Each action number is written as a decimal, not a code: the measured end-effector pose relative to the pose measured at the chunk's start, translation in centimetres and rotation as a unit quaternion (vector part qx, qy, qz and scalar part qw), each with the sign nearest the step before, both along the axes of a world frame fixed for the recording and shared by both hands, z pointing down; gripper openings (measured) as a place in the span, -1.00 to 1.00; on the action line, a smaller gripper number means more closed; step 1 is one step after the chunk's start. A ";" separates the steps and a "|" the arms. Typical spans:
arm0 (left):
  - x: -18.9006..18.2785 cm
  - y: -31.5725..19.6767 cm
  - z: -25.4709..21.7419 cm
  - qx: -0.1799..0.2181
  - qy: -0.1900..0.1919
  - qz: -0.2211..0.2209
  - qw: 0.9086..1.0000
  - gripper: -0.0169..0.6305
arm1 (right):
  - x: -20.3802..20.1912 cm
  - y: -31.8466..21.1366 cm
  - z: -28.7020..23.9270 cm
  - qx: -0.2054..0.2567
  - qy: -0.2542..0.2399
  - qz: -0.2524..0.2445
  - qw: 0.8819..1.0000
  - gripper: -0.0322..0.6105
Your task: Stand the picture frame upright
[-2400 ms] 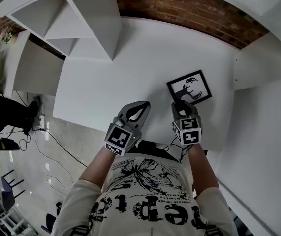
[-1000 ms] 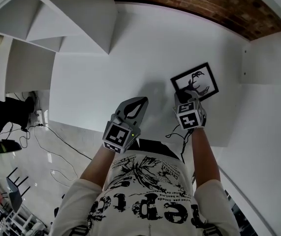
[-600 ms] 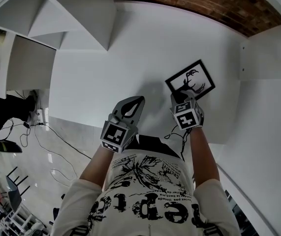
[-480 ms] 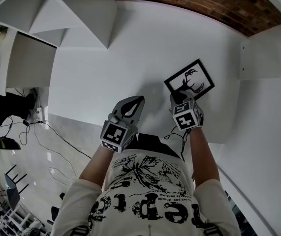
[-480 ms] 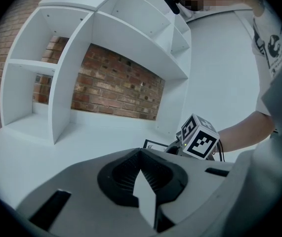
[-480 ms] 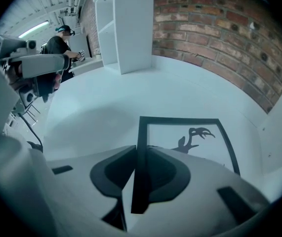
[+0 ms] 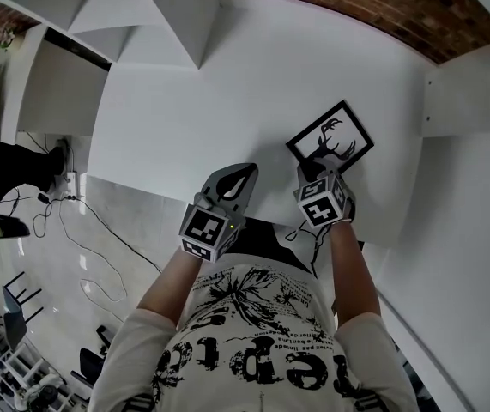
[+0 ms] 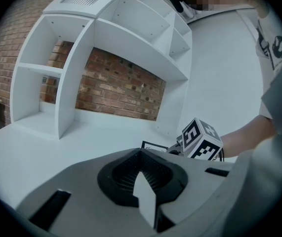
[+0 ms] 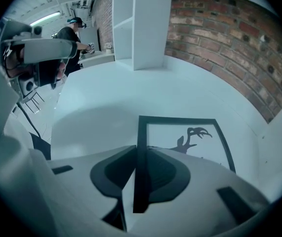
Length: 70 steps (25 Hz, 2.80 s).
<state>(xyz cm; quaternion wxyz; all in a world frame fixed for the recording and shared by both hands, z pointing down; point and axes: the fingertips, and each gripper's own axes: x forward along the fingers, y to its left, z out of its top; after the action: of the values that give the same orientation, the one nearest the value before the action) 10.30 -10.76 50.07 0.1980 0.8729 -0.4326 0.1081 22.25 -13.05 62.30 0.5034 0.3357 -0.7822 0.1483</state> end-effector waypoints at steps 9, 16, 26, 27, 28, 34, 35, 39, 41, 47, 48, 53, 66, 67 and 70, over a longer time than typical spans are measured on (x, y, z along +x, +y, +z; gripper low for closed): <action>-2.3 3.2 0.5 -0.002 -0.004 -0.006 1.000 -0.91 | -1.3 3.5 0.1 0.011 0.021 -0.024 0.999 -0.68; -3.2 6.7 0.6 -0.021 0.000 0.014 1.000 -0.91 | -2.1 6.1 -0.1 0.013 0.036 -0.038 0.999 -0.68; -5.1 10.0 0.8 -0.023 0.002 0.013 1.000 -0.91 | -2.9 9.2 0.0 0.027 0.043 -0.036 0.998 -0.68; -5.4 10.2 0.9 -0.024 0.001 0.012 1.000 -0.91 | -3.0 9.4 0.1 0.029 0.047 -0.038 0.998 -0.68; -5.6 10.3 1.0 -0.024 0.001 0.011 1.000 -0.91 | -3.2 9.5 0.1 0.031 0.050 -0.040 0.997 -0.68; -7.4 11.4 2.1 -0.028 0.001 0.004 1.000 -0.91 | -5.3 11.3 0.2 0.036 0.047 -0.056 0.997 -0.68; -7.6 11.8 2.2 -0.030 0.001 0.003 1.000 -0.91 | -5.7 11.8 0.2 0.038 0.046 -0.061 0.996 -0.68; -8.2 13.7 3.0 -0.042 0.000 0.006 0.999 -0.91 | -7.0 14.0 0.4 0.049 0.048 -0.072 0.995 -0.68; -8.5 14.2 3.2 -0.042 0.002 0.009 0.999 -0.91 | -7.6 14.5 0.5 0.049 0.051 -0.076 0.995 -0.68; -9.3 15.8 3.1 -0.046 0.002 0.012 0.999 -0.91 | -8.7 16.4 0.3 0.047 0.054 -0.095 0.993 -0.68; -9.5 16.2 3.1 -0.044 0.003 0.011 0.999 -0.91 | -8.9 16.9 0.2 0.044 0.053 -0.097 0.993 -0.68; -10.6 17.8 3.5 -0.048 0.003 0.011 0.999 -0.91 | -10.1 19.0 0.0 0.039 0.052 -0.111 0.992 -0.68; -10.8 18.1 5.5 -0.075 0.017 0.013 0.997 -0.91 | -12.3 23.0 0.0 0.032 0.049 -0.184 0.981 -0.68; -10.6 18.0 5.7 -0.078 0.022 0.014 0.997 -0.91 | -12.4 23.2 0.0 0.031 0.048 -0.186 0.981 -0.68; -9.9 18.3 6.4 -0.102 0.042 0.028 0.994 -0.91 | -12.8 24.1 0.0 0.028 0.044 -0.199 0.979 -0.68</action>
<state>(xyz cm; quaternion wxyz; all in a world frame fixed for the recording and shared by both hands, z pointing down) 0.44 7.50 56.46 0.3006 0.8639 -0.3859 0.1201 9.45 11.03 62.25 0.5471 0.1934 -0.8144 0.0088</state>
